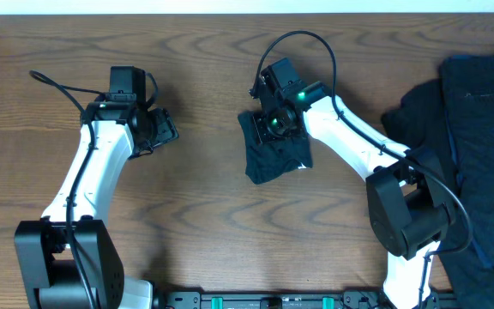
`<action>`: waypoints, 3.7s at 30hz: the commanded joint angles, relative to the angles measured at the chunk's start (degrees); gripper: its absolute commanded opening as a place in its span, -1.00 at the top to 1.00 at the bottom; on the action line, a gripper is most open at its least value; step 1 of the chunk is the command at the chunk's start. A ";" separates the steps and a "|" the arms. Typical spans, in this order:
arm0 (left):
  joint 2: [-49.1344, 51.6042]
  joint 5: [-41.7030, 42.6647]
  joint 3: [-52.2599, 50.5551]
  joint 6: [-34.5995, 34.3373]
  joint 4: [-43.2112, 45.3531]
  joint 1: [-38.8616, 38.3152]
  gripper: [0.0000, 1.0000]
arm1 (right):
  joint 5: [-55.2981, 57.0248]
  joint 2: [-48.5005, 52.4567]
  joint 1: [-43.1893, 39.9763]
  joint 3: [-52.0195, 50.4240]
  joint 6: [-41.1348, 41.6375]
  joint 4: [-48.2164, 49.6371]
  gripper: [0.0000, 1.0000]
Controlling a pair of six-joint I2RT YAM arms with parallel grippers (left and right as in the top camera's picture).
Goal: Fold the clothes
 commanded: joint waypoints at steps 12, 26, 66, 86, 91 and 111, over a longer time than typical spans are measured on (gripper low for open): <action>0.57 10.01 -0.55 3.54 2.97 0.26 -0.11 | -14.71 -4.02 -6.75 1.33 -8.92 -2.01 -0.59; 0.72 28.96 -0.55 4.83 14.99 -14.82 0.88 | -9.20 -8.79 -28.61 1.33 -10.71 -8.44 -0.99; 27.36 55.74 0.39 -2.12 41.64 -26.23 0.84 | -5.18 -8.76 -33.48 1.33 -10.71 -8.44 -0.98; 22.21 41.75 3.21 1.05 52.68 -22.36 0.80 | -5.18 -8.79 -33.48 1.33 -10.71 -8.44 -0.99; 26.82 41.70 3.21 1.27 53.16 -20.68 0.80 | -5.18 -8.79 -33.48 1.33 -10.73 -8.44 -0.98; 25.33 40.30 4.09 0.13 56.11 -19.96 0.72 | -5.18 -8.79 -33.48 1.33 -10.71 -8.44 -0.98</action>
